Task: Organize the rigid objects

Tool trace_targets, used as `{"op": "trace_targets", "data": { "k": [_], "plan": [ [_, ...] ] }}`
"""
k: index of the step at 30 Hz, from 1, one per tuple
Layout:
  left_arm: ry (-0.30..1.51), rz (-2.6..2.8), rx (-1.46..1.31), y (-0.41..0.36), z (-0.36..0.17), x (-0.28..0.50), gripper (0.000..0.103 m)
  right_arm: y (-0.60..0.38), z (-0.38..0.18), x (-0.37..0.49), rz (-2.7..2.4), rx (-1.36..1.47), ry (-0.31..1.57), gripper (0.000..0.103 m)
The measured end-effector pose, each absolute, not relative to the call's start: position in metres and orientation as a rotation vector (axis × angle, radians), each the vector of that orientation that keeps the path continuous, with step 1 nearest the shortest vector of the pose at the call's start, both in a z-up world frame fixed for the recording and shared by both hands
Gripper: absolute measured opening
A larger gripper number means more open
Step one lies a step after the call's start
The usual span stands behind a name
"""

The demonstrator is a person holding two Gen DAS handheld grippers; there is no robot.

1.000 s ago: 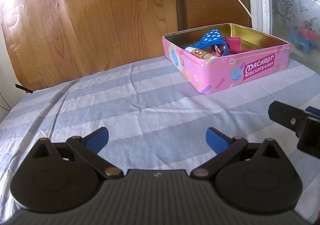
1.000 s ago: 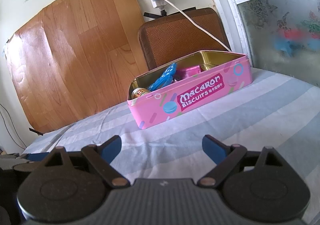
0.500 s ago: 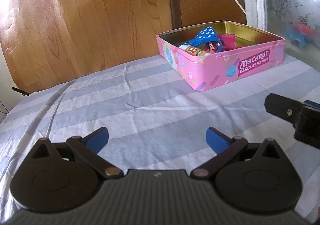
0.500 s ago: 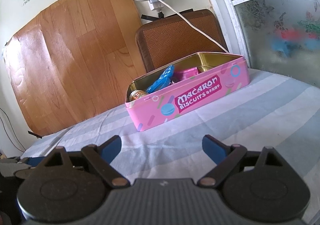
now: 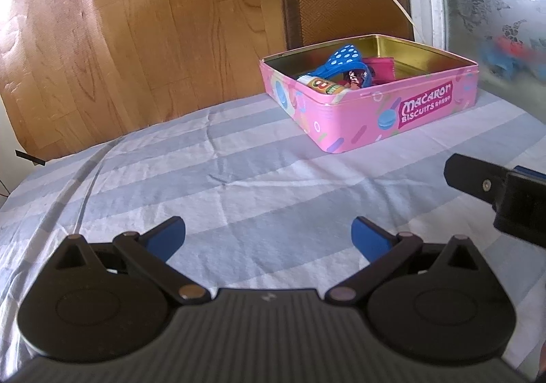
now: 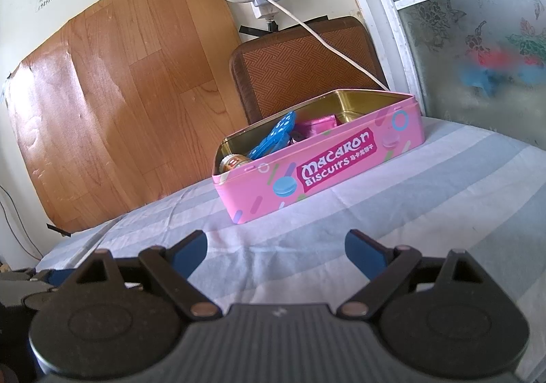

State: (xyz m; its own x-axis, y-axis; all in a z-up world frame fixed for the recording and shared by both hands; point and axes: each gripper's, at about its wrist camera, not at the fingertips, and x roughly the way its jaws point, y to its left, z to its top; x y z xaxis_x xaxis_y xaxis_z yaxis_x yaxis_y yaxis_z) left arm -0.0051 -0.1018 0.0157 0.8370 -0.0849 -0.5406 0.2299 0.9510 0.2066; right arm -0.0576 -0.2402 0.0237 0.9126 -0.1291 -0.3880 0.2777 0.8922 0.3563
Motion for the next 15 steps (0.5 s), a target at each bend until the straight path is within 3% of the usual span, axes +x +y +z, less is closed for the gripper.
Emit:
{"op": "trace_targets", "data": {
  "k": [15],
  "plan": [
    [0.582, -0.196, 0.262, -0.1041, 0.0143, -0.0056, 0.103, -0.2412, 0.0241, -0.0582, -0.22, 0.421, 0.366, 0.092]
  ]
}}
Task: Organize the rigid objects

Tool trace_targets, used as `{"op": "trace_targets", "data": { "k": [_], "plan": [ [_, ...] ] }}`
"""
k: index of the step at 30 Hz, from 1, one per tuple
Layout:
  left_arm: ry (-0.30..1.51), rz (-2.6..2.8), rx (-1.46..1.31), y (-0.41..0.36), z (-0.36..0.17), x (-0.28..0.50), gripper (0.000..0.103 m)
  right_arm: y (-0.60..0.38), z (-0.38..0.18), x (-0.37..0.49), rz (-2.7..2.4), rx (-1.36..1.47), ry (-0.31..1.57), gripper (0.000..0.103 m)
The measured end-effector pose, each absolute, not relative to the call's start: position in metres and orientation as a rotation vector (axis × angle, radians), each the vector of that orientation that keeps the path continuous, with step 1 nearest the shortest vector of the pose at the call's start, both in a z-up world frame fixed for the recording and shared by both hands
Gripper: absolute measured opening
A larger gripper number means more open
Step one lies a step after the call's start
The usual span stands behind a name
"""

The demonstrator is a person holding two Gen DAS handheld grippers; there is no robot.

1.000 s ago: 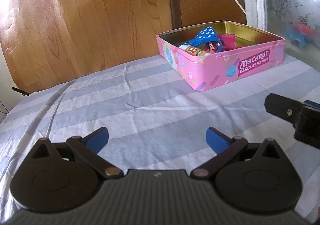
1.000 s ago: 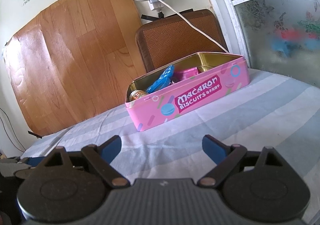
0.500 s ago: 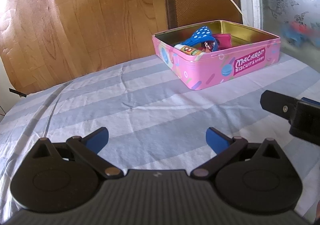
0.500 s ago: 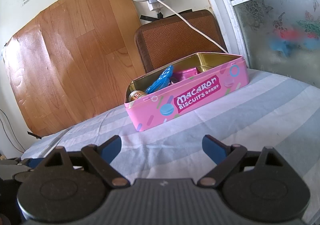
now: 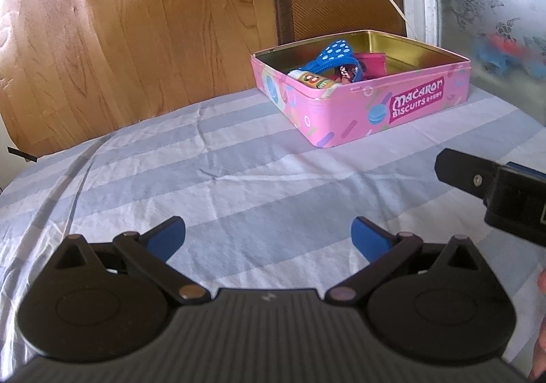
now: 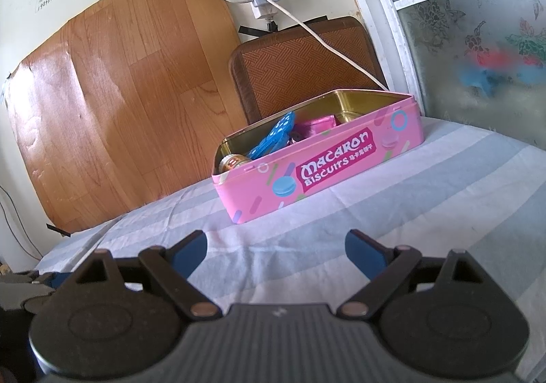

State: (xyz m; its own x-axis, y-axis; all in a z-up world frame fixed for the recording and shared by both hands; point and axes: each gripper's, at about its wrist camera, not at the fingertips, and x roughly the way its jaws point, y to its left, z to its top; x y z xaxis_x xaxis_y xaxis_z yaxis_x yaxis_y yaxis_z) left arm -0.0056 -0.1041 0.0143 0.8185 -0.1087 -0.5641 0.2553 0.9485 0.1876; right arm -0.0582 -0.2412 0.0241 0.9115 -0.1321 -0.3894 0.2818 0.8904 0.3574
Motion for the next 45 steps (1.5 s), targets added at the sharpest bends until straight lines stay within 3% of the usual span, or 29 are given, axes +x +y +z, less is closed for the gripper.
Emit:
{"op": "trace_targets", "data": {
  "k": [45],
  "plan": [
    [0.627, -0.218, 0.244, -0.1058, 0.0093, -0.0019, 0.103, -0.2374, 0.022, -0.0557, -0.222, 0.418, 0.373, 0.092]
  ]
}}
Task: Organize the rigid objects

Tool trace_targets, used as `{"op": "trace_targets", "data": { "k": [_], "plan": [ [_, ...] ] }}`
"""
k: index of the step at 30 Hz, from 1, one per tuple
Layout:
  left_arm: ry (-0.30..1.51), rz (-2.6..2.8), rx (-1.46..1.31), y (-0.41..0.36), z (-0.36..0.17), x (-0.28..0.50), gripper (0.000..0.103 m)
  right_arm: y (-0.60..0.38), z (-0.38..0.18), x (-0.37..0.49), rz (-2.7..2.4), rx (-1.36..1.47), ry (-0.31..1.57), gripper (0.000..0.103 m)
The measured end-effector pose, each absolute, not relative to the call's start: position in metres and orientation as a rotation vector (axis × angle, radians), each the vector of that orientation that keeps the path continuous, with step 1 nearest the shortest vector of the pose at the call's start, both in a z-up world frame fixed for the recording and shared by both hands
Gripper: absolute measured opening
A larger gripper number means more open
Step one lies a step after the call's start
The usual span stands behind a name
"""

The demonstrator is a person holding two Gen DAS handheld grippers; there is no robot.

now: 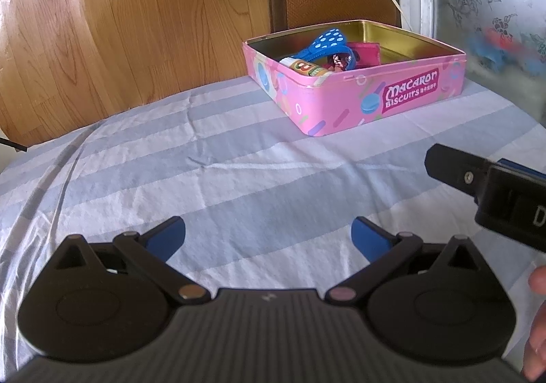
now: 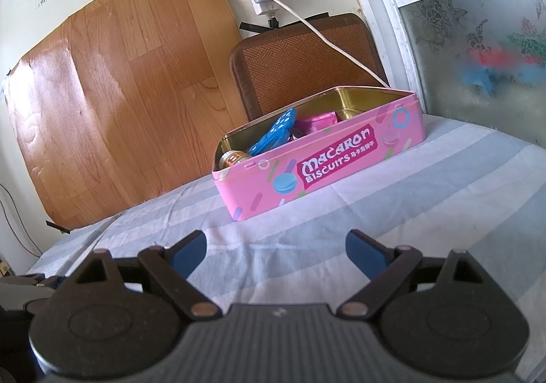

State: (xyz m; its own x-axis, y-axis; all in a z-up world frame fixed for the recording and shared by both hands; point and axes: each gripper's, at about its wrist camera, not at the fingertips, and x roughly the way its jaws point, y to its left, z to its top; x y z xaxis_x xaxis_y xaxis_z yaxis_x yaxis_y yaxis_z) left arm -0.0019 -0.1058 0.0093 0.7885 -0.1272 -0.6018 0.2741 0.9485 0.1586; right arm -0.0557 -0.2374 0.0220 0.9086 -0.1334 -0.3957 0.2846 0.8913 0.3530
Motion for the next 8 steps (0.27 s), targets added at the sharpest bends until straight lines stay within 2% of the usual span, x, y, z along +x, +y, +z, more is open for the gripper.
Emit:
{"op": "trace_targets", "data": {
  "k": [8],
  "plan": [
    [0.602, -0.246, 0.231, -0.1042, 0.0127, -0.0053, 0.103, -0.2351, 0.0197, -0.0556, -0.223, 0.413, 0.368, 0.092]
  ]
}}
